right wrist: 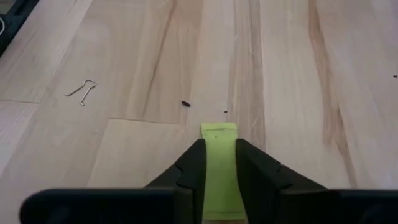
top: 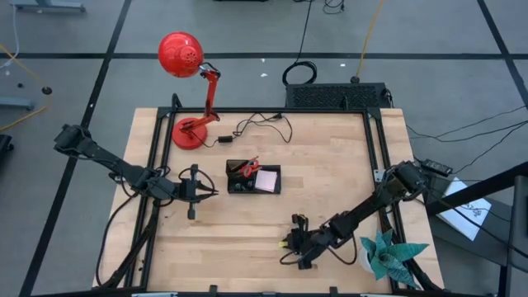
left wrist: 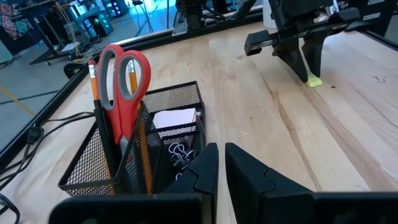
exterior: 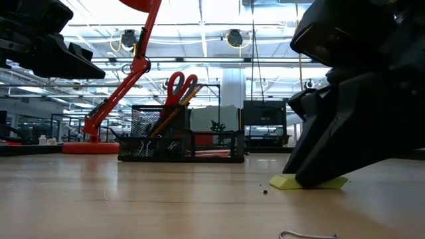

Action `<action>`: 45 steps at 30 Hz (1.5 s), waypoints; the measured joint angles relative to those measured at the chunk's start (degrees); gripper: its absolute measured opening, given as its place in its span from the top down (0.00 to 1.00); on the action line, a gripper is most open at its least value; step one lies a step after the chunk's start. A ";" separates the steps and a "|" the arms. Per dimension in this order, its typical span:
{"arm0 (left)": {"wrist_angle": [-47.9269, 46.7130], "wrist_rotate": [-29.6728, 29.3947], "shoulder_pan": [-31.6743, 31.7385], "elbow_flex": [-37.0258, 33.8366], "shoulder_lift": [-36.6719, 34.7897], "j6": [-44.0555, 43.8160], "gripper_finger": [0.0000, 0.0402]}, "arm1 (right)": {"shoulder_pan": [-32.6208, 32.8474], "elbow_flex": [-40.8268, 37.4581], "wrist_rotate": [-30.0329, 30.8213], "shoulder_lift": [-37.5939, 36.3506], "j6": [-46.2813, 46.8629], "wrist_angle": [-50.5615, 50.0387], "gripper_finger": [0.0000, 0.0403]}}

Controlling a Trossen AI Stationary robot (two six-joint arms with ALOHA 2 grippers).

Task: Pick and place office supplies into organizer
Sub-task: Put the eraser into the desk organizer

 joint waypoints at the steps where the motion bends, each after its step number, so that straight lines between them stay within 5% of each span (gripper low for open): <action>1: 0.01 0.00 -0.01 0.00 0.02 0.00 0.91 | -0.19 -0.02 -0.06 -0.02 -0.37 0.36 0.84; 18: -0.28 -0.02 0.00 0.00 0.00 0.37 0.91 | -9.24 -0.10 -0.01 -8.17 -17.66 8.43 0.82; 33: 1.01 -0.22 0.00 0.00 0.02 2.72 0.91 | -26.72 6.20 -11.40 -8.21 -28.75 12.37 0.81; 45: 2.05 -0.39 0.00 0.02 0.00 3.59 0.91 | -30.23 15.04 -14.79 3.07 -30.09 12.70 0.81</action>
